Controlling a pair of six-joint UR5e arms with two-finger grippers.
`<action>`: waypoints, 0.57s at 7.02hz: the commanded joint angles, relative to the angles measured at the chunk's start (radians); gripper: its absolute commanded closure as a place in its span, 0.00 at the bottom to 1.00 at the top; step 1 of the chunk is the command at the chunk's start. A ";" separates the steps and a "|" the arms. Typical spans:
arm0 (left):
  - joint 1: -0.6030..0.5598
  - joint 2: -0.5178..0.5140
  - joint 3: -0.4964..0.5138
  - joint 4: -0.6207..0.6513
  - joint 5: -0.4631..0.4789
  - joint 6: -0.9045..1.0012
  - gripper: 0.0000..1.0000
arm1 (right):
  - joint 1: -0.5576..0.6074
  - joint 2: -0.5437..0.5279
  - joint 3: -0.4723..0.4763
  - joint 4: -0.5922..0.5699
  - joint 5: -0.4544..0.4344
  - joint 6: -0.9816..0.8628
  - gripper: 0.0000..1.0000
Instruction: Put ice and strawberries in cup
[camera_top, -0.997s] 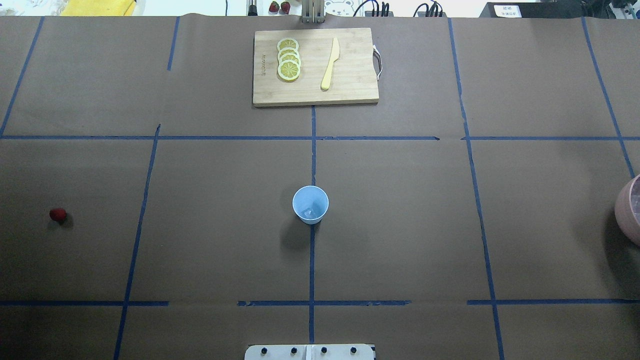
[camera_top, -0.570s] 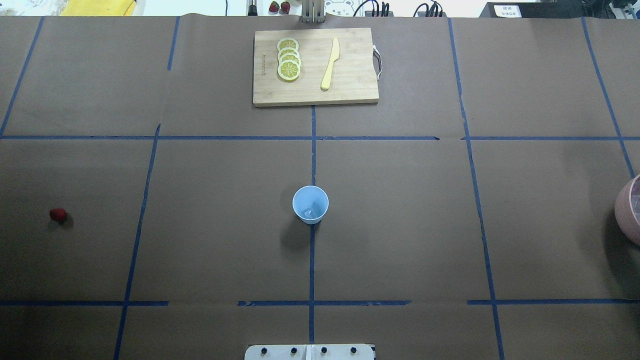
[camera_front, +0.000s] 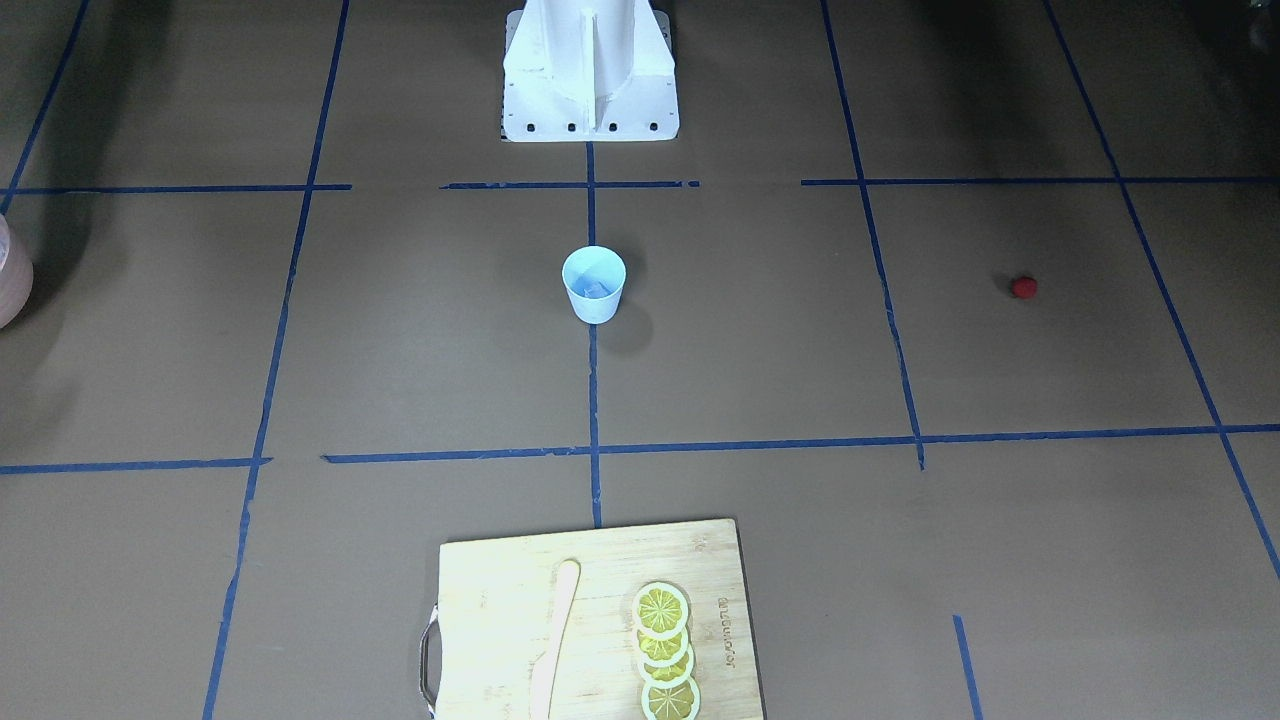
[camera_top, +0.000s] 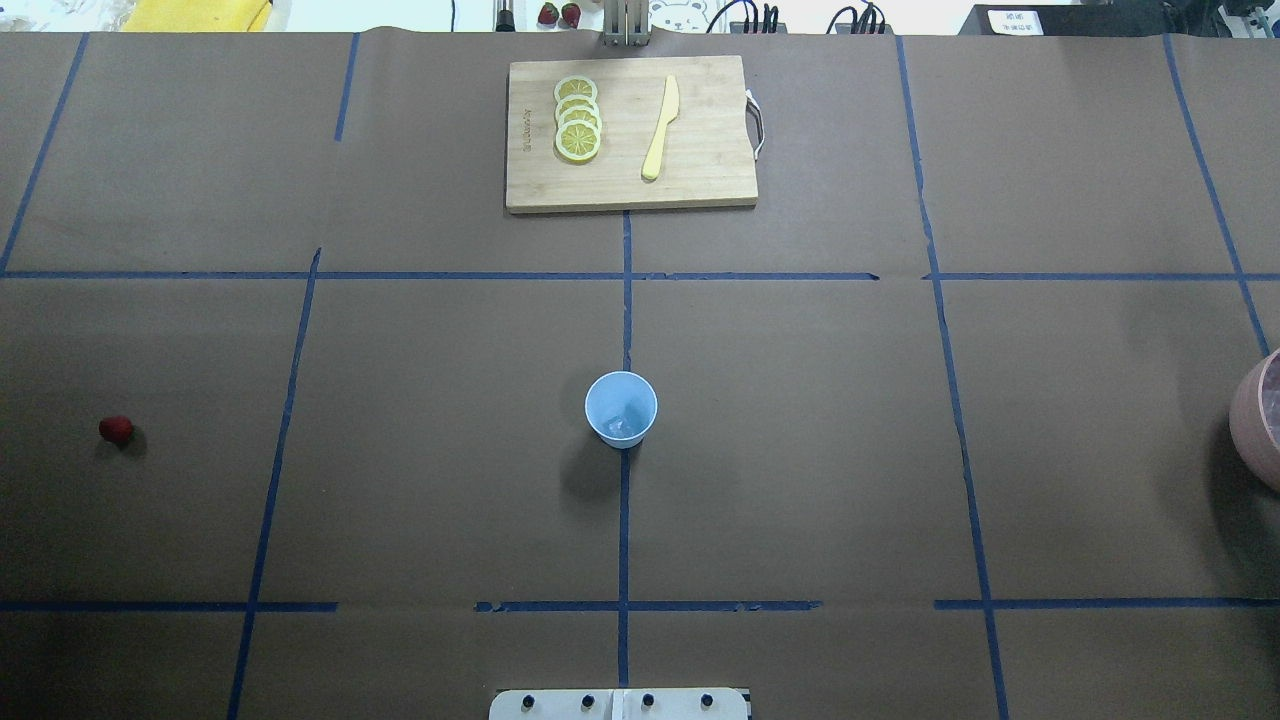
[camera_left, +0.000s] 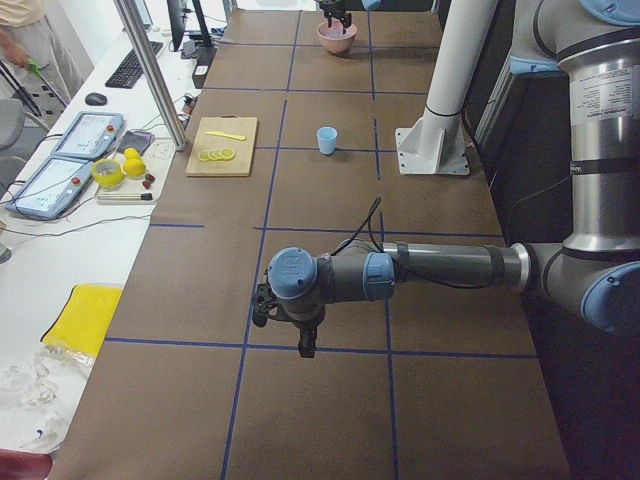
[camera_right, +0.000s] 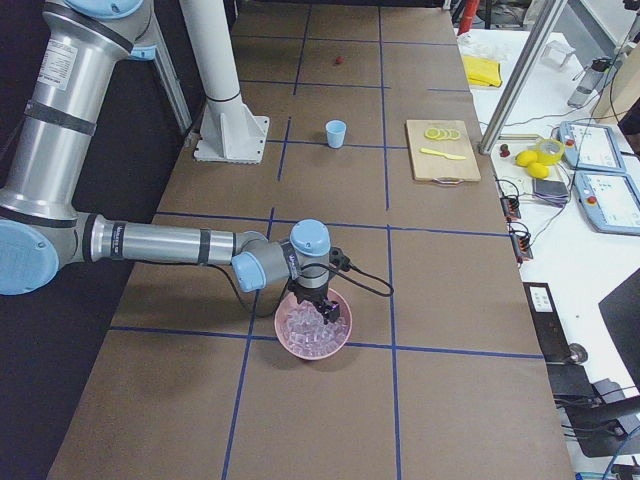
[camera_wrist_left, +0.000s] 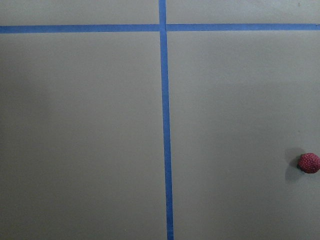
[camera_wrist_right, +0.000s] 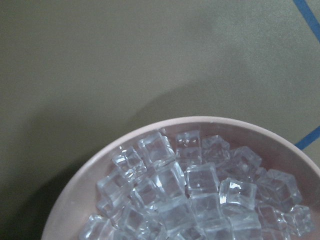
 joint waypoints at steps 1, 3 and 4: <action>0.000 0.002 0.000 0.000 0.000 0.000 0.00 | -0.012 -0.001 -0.010 -0.001 -0.014 0.000 0.04; 0.000 0.000 0.000 -0.002 0.000 0.000 0.00 | -0.021 -0.001 -0.015 -0.001 -0.025 0.000 0.06; 0.000 0.000 0.000 -0.002 0.000 0.000 0.00 | -0.023 -0.001 -0.021 -0.001 -0.025 0.000 0.07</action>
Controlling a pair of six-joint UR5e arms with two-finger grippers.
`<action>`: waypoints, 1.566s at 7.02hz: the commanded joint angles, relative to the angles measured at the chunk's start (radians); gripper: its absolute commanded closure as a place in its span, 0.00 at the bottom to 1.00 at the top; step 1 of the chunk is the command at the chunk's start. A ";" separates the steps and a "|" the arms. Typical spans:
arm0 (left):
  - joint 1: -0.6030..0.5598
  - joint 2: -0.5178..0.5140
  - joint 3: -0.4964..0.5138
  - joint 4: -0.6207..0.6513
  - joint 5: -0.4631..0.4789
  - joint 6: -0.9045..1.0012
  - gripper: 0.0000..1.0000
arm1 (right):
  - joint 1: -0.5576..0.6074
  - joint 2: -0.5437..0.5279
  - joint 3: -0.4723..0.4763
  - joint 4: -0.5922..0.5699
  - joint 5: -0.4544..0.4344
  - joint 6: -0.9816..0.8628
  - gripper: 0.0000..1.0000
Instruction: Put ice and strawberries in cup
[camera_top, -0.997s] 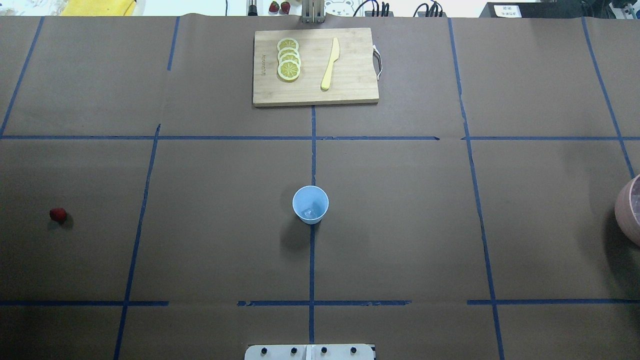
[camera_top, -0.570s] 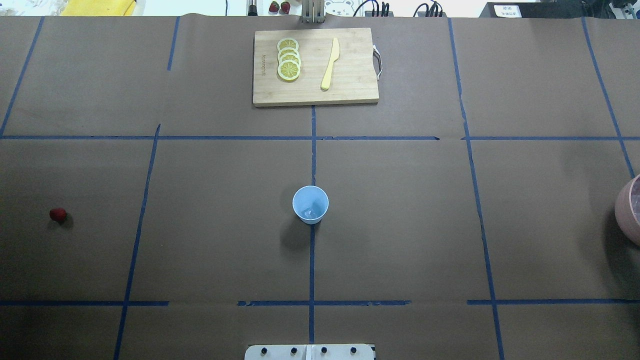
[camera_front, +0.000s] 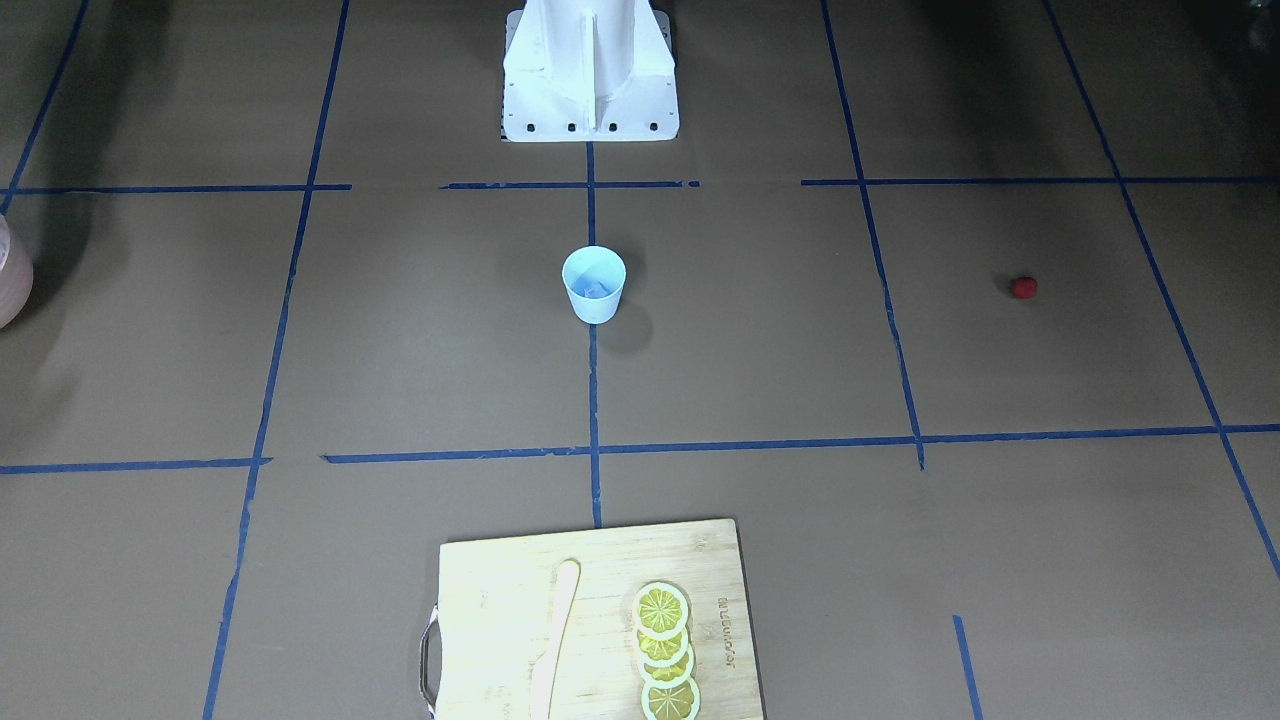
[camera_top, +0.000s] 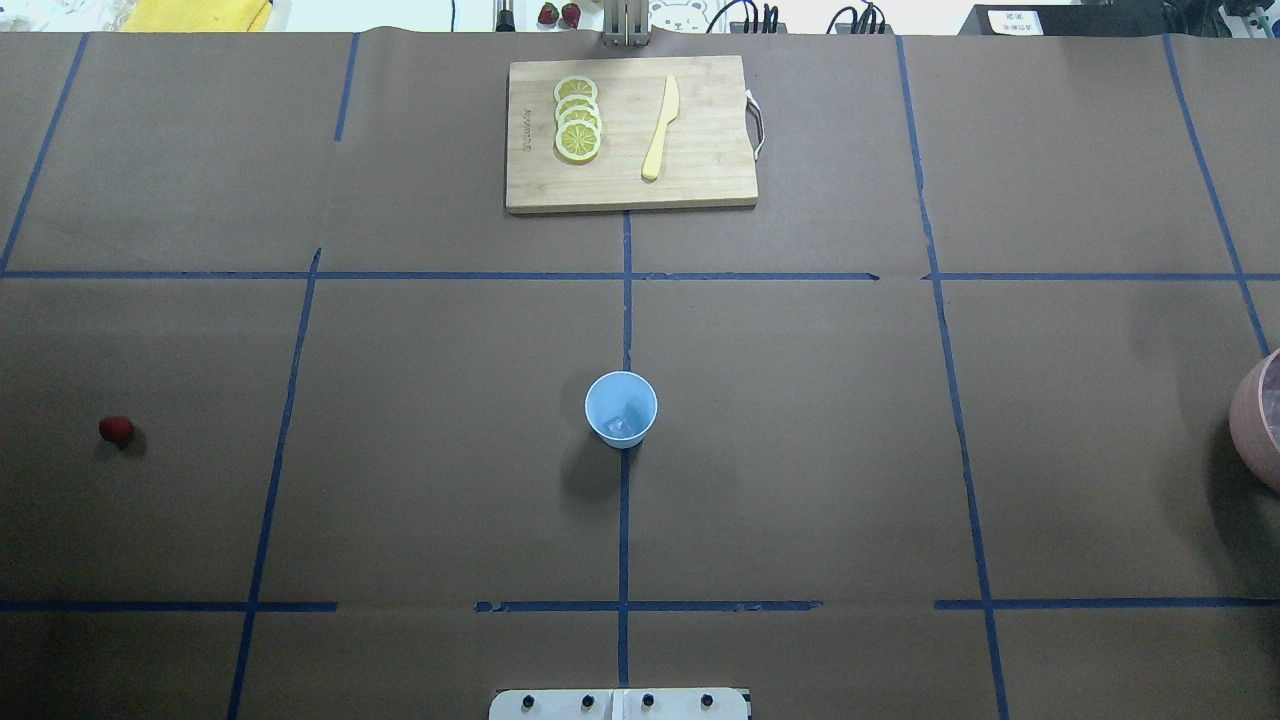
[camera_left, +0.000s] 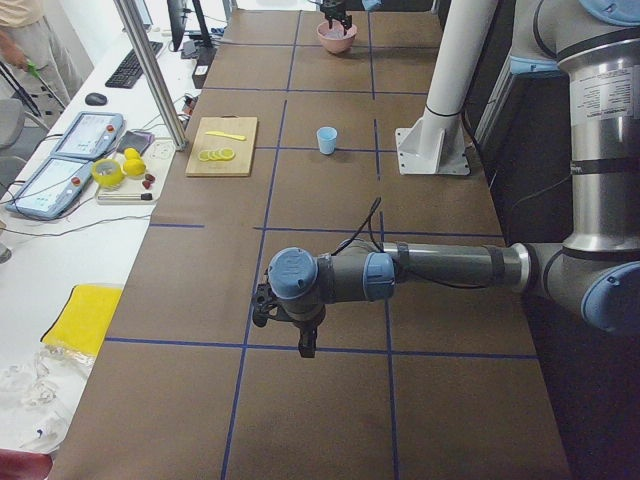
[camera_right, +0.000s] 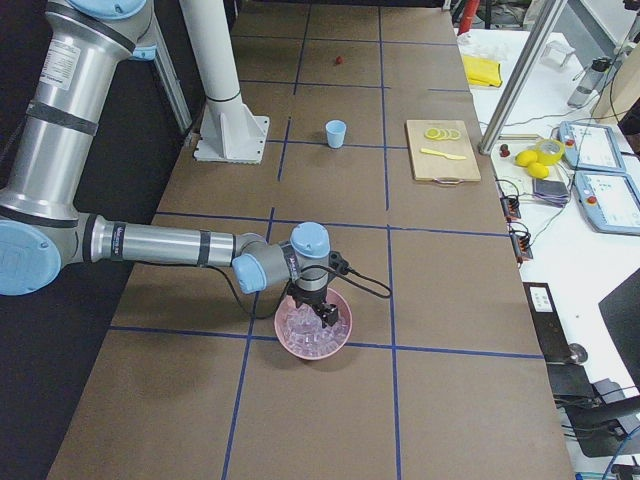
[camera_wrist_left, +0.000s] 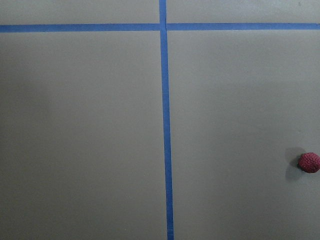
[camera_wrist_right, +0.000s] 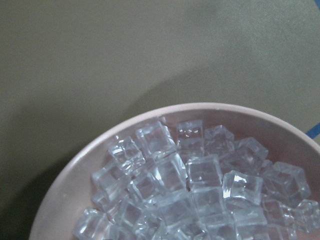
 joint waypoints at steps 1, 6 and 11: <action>0.000 0.001 0.000 -0.001 0.000 0.000 0.00 | -0.003 0.000 -0.007 0.000 -0.003 0.000 0.08; 0.002 -0.001 0.000 -0.002 -0.002 0.000 0.00 | -0.009 0.001 -0.006 0.000 -0.003 0.000 0.82; 0.002 -0.001 -0.002 -0.002 0.000 0.000 0.00 | 0.023 0.014 0.044 -0.050 0.035 0.017 0.97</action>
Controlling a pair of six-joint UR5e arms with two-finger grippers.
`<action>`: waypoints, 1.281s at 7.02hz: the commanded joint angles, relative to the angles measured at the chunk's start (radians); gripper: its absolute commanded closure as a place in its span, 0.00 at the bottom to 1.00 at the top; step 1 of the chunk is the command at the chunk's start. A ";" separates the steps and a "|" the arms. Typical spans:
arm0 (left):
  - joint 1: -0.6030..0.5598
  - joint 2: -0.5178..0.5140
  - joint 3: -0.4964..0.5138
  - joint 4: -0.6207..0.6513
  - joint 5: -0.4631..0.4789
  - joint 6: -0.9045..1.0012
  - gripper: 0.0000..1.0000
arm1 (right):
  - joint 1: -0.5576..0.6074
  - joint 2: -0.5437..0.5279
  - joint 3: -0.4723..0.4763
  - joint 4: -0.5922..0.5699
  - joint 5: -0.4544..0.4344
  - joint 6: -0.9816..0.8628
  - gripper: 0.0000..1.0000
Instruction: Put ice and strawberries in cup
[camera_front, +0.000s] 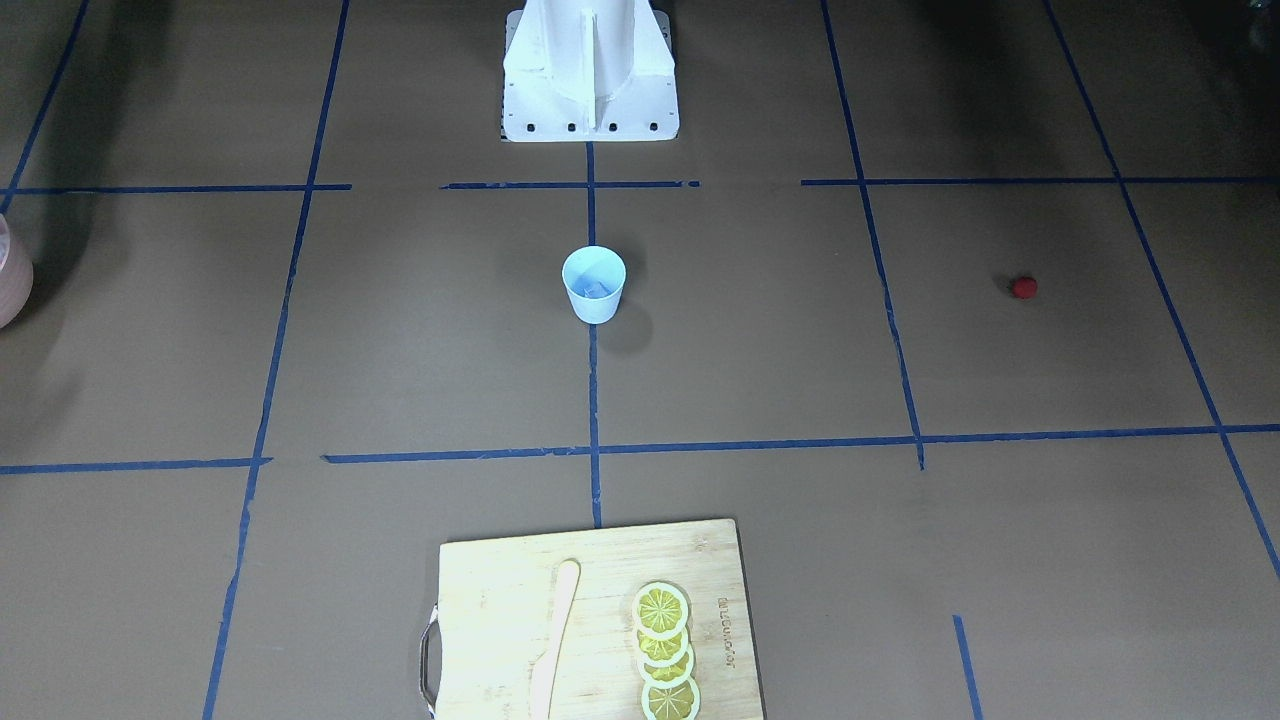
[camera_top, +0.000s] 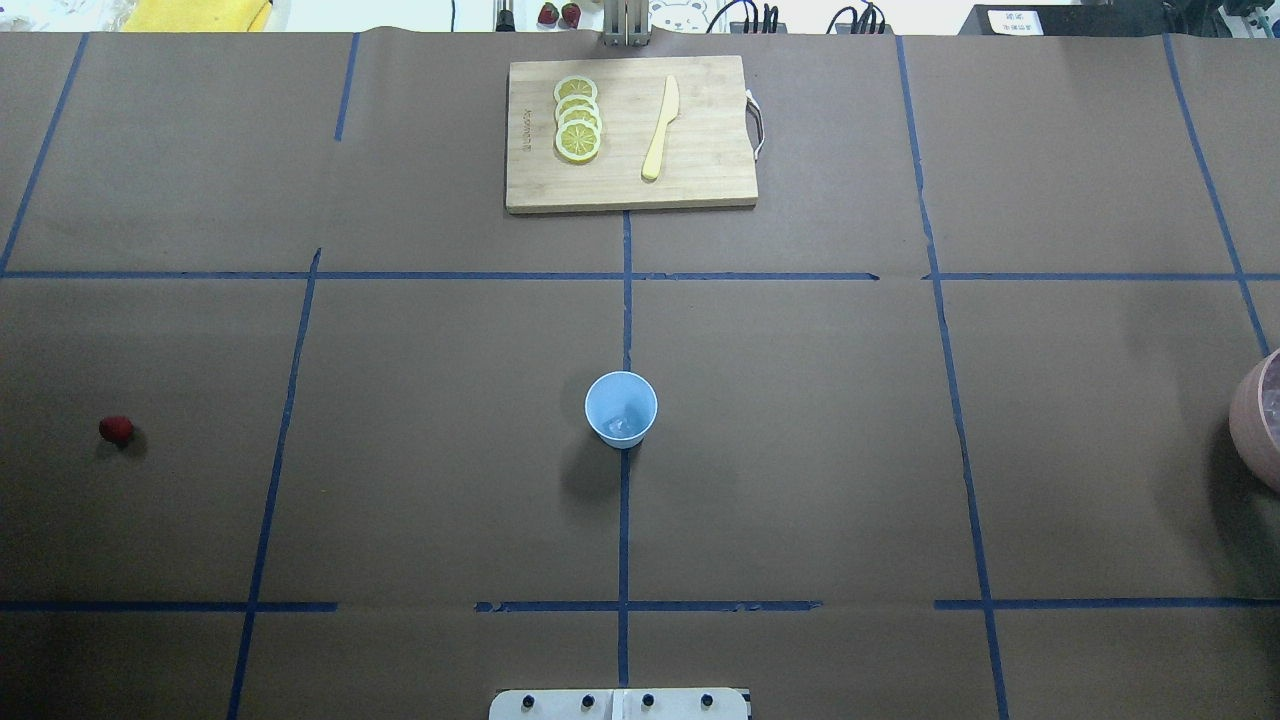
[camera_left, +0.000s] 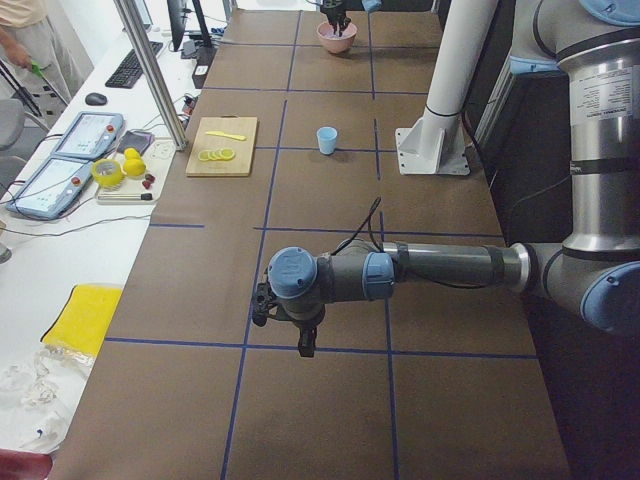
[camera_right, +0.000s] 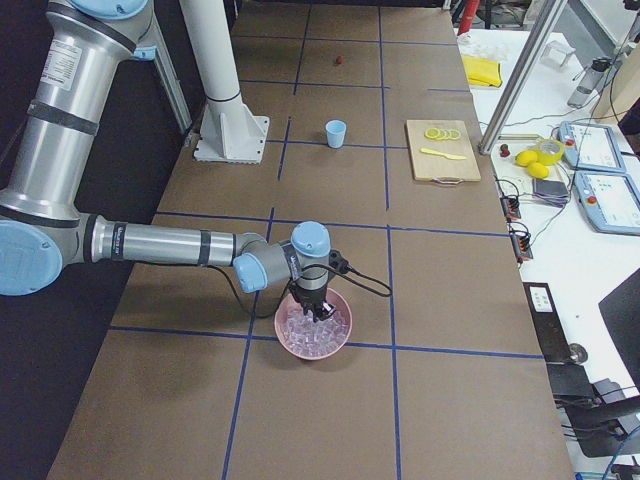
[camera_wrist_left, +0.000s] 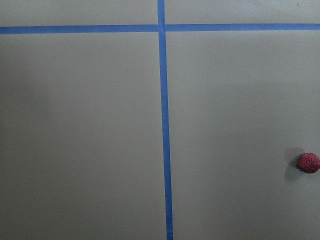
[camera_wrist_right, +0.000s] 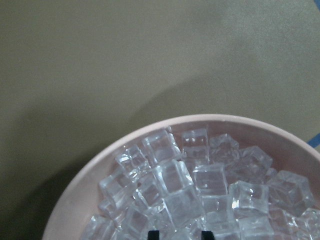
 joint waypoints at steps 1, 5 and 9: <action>0.001 0.000 -0.001 -0.002 0.001 0.000 0.00 | 0.049 0.015 0.104 -0.159 0.042 0.033 0.97; 0.001 0.000 -0.003 -0.002 0.000 0.000 0.00 | 0.106 0.163 0.253 -0.349 0.099 0.663 0.97; 0.001 0.000 -0.010 -0.002 0.000 0.000 0.00 | -0.135 0.364 0.316 -0.353 0.034 1.221 0.97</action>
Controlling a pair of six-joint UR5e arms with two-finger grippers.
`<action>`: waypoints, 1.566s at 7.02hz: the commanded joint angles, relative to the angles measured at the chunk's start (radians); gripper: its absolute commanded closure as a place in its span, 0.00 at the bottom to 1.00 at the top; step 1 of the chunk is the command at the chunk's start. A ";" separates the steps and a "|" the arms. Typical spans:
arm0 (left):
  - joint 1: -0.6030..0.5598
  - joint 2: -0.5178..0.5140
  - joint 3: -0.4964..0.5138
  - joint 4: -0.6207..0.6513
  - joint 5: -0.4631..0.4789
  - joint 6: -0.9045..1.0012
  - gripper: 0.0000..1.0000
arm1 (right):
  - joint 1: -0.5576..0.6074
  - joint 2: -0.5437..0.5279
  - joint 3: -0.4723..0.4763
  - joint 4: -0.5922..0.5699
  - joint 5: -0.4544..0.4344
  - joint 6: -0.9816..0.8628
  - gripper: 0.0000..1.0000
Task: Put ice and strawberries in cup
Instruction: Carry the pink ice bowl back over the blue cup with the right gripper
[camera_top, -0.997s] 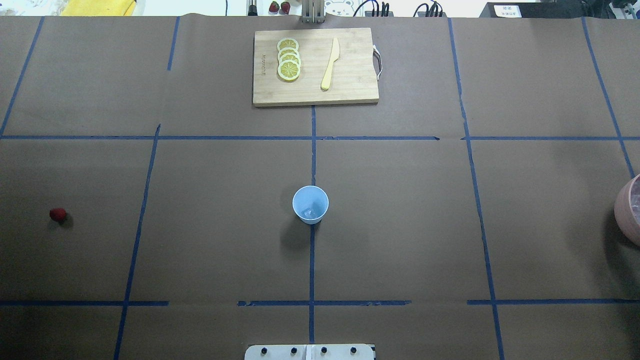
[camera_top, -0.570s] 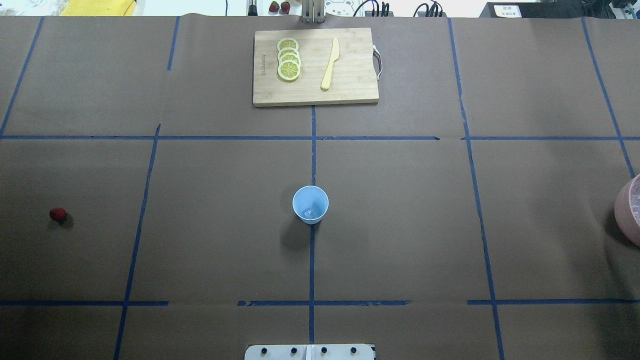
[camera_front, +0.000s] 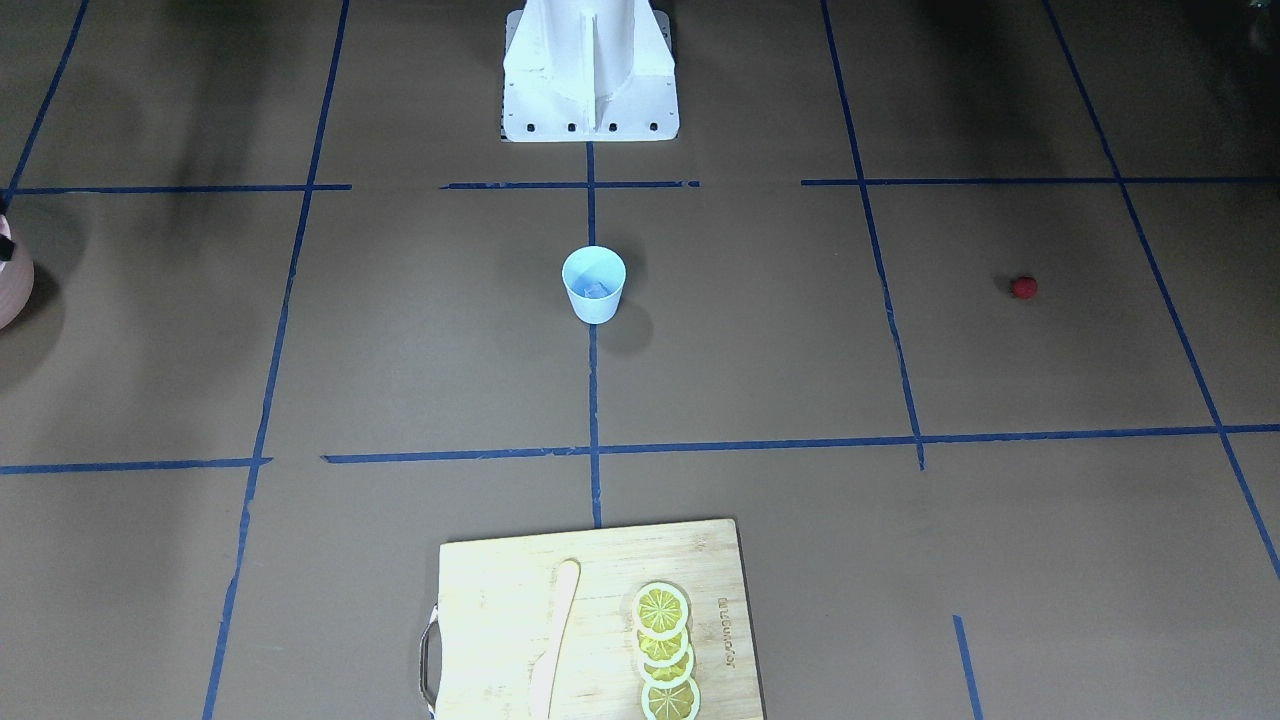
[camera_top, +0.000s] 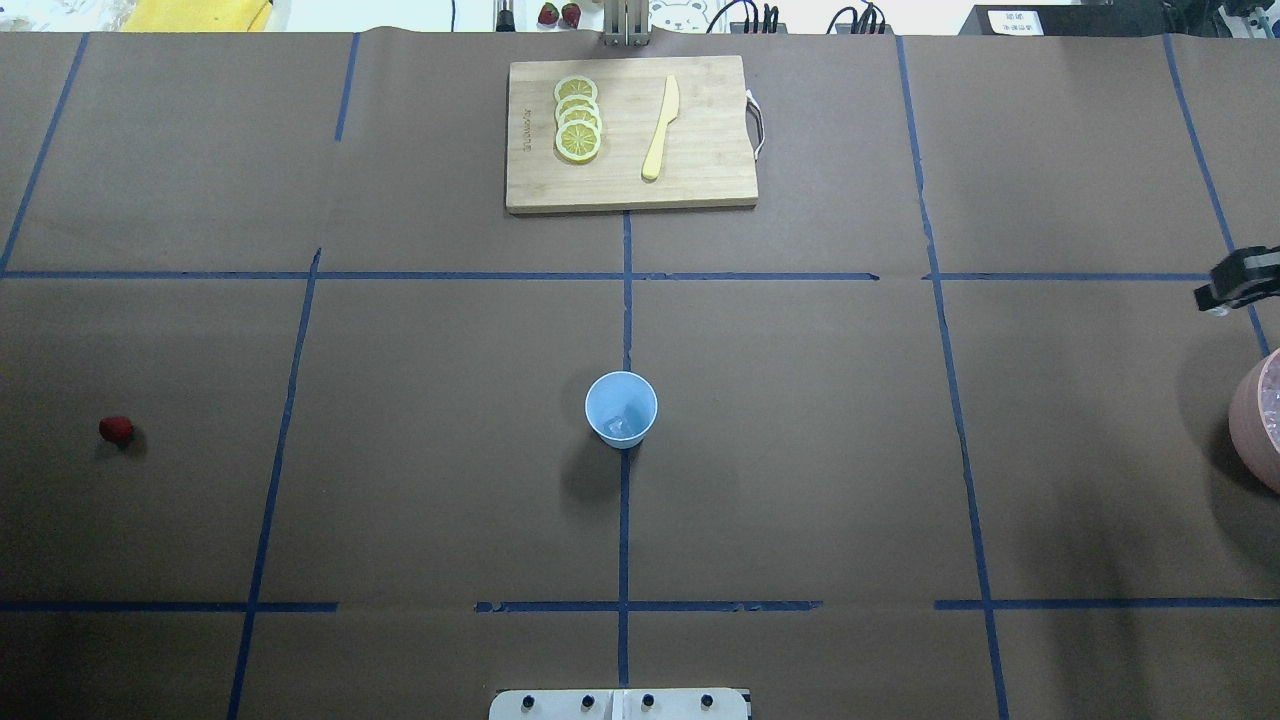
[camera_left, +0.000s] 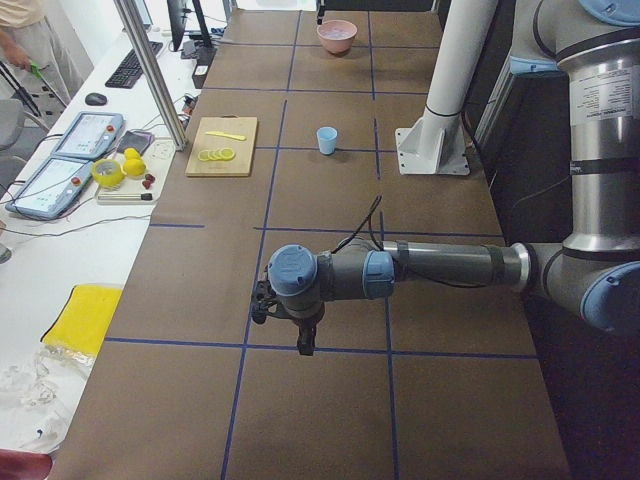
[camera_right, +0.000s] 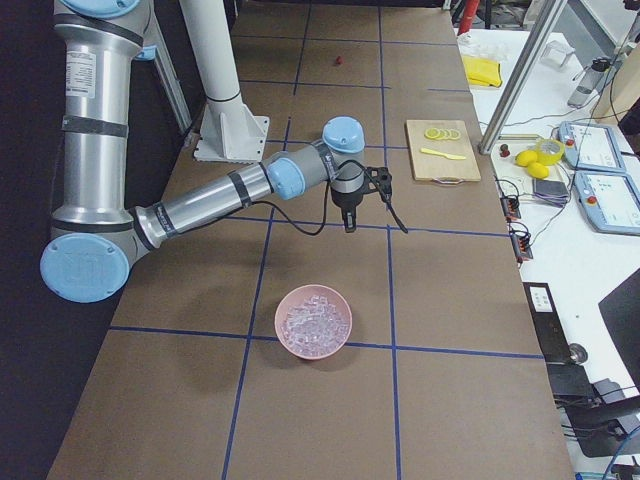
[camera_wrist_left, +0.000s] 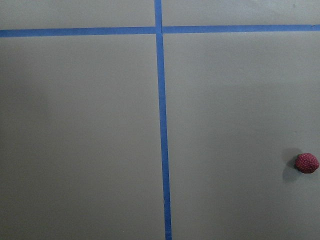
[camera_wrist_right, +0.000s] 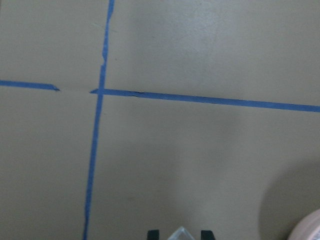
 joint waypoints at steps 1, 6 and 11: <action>0.001 0.000 0.000 0.000 0.000 0.000 0.00 | -0.209 0.153 0.008 0.000 -0.110 0.326 0.97; -0.001 0.000 0.001 0.000 0.000 0.000 0.00 | -0.623 0.672 -0.088 -0.362 -0.432 0.725 0.96; -0.001 0.000 0.006 0.000 0.000 0.000 0.00 | -0.763 0.844 -0.340 -0.262 -0.561 0.875 0.96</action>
